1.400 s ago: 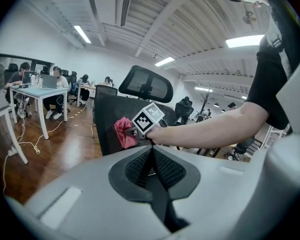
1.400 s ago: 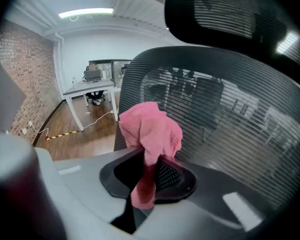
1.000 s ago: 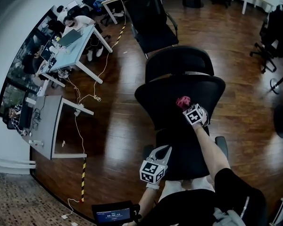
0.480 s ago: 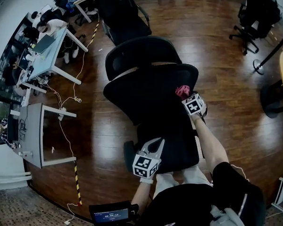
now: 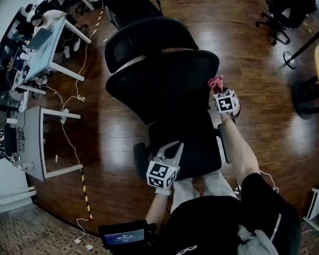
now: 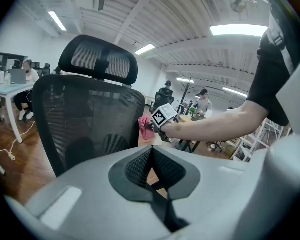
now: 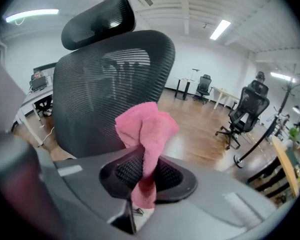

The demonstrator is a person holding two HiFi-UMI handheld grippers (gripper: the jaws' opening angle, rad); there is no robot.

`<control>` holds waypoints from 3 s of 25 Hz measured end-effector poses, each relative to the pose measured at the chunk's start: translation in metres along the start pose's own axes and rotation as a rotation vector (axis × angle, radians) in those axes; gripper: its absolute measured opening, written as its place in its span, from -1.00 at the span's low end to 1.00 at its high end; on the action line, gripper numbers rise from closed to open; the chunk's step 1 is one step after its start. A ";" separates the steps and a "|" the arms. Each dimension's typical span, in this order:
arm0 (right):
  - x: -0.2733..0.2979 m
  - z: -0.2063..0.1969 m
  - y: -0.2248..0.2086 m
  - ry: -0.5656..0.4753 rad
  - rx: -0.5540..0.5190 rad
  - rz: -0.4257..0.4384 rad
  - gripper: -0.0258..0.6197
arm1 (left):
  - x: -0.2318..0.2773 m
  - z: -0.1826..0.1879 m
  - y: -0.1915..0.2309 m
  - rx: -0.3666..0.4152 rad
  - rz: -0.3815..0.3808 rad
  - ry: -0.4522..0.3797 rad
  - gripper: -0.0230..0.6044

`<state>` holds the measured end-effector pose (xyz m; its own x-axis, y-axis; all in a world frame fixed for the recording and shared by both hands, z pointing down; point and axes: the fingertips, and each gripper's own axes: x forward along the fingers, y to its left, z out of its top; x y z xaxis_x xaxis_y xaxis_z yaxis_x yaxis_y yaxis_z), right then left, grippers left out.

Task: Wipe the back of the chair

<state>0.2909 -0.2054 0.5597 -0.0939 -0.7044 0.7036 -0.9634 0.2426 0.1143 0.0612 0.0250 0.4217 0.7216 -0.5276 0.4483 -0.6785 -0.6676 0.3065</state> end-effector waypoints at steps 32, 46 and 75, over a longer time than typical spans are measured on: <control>0.037 0.075 0.398 -0.171 -0.321 0.386 -0.80 | -0.100 -0.077 0.091 -0.122 0.051 -0.110 -0.96; 0.040 0.066 0.465 -0.254 -0.375 0.572 -0.80 | -0.113 -0.098 0.116 -0.106 0.091 -0.144 -0.96; 0.010 -0.055 0.025 -0.162 -0.039 -0.038 -0.80 | -0.004 -0.097 0.025 -0.081 -0.030 -0.069 -0.96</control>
<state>0.2797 -0.1695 0.6078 -0.0995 -0.8112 0.5762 -0.9569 0.2369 0.1682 0.0278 0.0615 0.5092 0.7475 -0.5448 0.3802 -0.6635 -0.6401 0.3873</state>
